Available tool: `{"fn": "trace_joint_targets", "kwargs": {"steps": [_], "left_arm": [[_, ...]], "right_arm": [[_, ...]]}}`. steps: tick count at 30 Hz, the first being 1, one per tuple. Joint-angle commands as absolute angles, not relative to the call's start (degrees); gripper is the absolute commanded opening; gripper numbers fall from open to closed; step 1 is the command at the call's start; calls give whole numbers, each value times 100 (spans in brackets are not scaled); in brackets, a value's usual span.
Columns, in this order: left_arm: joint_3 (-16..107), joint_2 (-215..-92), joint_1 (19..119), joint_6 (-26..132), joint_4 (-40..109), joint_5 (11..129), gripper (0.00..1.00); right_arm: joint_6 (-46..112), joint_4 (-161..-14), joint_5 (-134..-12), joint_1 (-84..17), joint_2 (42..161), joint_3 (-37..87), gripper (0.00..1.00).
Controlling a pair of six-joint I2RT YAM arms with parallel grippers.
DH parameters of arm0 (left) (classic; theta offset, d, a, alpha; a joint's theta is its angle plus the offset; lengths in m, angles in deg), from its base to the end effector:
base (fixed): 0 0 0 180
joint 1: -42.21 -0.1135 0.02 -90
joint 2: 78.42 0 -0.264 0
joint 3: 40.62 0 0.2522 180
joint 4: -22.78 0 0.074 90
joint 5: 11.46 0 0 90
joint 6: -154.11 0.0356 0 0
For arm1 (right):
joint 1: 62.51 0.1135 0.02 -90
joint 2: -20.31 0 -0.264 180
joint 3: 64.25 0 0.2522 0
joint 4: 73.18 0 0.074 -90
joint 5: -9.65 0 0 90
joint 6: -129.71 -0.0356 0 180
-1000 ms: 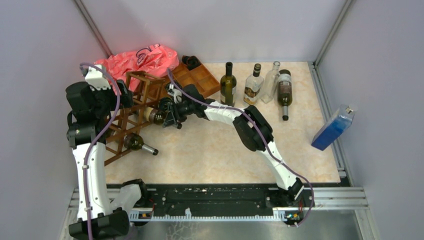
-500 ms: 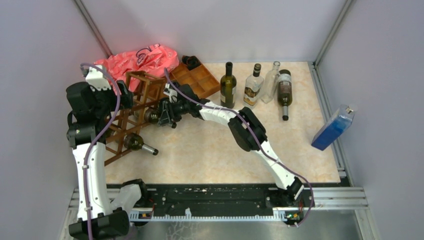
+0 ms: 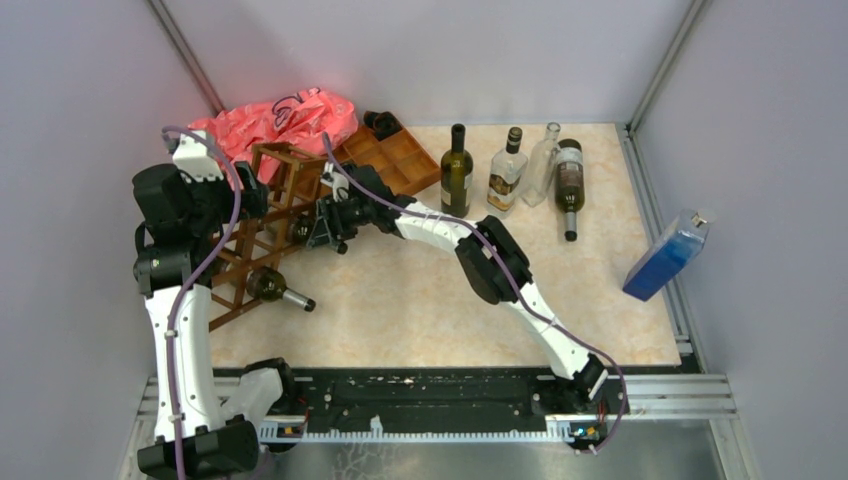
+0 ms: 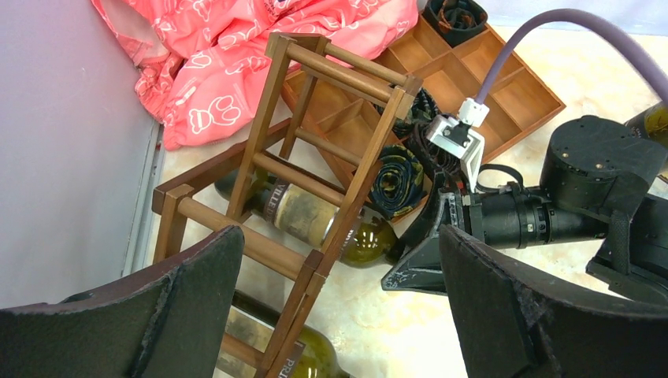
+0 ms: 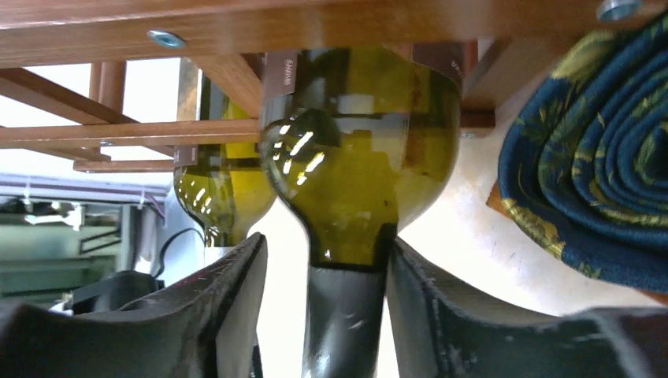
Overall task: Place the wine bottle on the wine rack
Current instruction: Place the wine bottle in the wine rack.
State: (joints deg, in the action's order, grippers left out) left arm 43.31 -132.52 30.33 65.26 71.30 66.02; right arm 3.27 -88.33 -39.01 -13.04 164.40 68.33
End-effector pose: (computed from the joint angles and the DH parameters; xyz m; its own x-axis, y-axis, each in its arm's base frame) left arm 0.1846 0.0309 0.4180 -0.3135 -0.0459 -0.9485 0.0063 0.9987 -0.0504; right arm 0.3532 0.4493 0.1728 -0.8014 -0.2511 -0.5429 -0.5945 0.2341 0.7693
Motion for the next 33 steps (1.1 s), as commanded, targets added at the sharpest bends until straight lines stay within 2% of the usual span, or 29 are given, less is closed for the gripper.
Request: {"fn": "trace_joint_targets", "kwargs": {"steps": [1, 4, 6, 7, 12, 20, 28, 33], "left_arm": [[4407, -13157, 3052, 6551, 7137, 6485, 99], [4425, -13118, 3051, 6509, 7134, 6374, 99], [4468, -13110, 3052, 6454, 7125, 6259, 99], [4497, -13102, 3050, 6426, 7123, 6215, 99], [4576, -13031, 3052, 6420, 7103, 6077, 99], [4535, -12780, 3047, 5558, 6688, 5454, 99], [4215, -12421, 3052, 4302, 5795, 4555, 99], [3631, -12184, 3052, 3403, 4929, 3955, 99]], "right_arm": [[759, -8512, -3933, -1248, 16306, 7316, 59], [1201, -8681, -3976, -1285, 16181, 7296, 74], [1458, -8918, -3984, -1309, 16048, 7221, 96], [1567, -8966, -3989, -1323, 15962, 7149, 98], [2258, -9333, -3988, -1394, 15506, 6747, 99], [3711, -10073, -4056, -1489, 14423, 5881, 98], [4997, -10803, -3610, -1603, 12928, 4950, 98], [5424, -11175, -3219, -2020, 11879, 4277, 98]]}}
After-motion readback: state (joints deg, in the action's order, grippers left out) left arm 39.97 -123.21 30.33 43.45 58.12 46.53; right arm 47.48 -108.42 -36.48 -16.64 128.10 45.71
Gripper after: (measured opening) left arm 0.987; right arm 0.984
